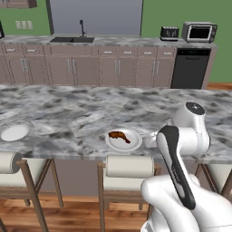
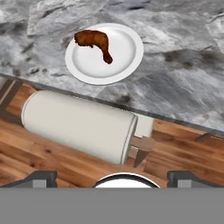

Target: Take the chicken drumsticks from the pan and place one on each plate on the dining counter.

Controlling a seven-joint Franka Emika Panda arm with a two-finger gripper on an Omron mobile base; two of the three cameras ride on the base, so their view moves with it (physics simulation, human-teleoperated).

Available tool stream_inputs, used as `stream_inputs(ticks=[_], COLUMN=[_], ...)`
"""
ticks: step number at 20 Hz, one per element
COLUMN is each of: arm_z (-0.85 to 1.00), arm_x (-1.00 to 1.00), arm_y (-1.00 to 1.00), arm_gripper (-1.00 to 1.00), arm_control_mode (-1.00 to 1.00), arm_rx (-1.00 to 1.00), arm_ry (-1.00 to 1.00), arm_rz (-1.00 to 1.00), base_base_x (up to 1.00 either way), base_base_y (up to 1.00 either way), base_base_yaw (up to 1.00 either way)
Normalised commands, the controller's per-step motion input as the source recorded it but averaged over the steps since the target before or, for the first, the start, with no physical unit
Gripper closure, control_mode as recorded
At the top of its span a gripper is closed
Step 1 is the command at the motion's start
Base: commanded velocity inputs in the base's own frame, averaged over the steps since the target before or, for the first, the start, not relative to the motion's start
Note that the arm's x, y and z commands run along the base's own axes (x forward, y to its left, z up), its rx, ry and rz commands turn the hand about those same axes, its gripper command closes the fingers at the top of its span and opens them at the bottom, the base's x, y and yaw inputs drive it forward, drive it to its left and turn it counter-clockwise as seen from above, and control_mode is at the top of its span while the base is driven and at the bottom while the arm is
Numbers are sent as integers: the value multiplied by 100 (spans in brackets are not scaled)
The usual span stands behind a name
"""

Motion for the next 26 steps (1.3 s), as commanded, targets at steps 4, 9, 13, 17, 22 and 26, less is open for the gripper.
stream_inputs(ticks=[4, 9, 13, 17, 22, 26], arm_z=[0, 0, 0, 0, 0, 0], arm_x=[0, 0, 0, 0, 0, 0], arm_y=[0, 0, 0, 0, 0, 0], arm_gripper=[-100, -100, -100, -100, -100, -100], arm_control_mode=[100, 100, 100, 100, 100, 100], arm_rx=[0, 0, 0, 0, 0, 0], arm_ry=[0, 0, 0, 0, 0, 0], arm_rz=[0, 0, 0, 0, 0, 0], base_base_x=[-61, -75, -43, 6, 17, 22], base_base_y=[0, 2, 55, 100, 100, 100], base_base_yaw=[1, 13, 14, -2, -4, -3])
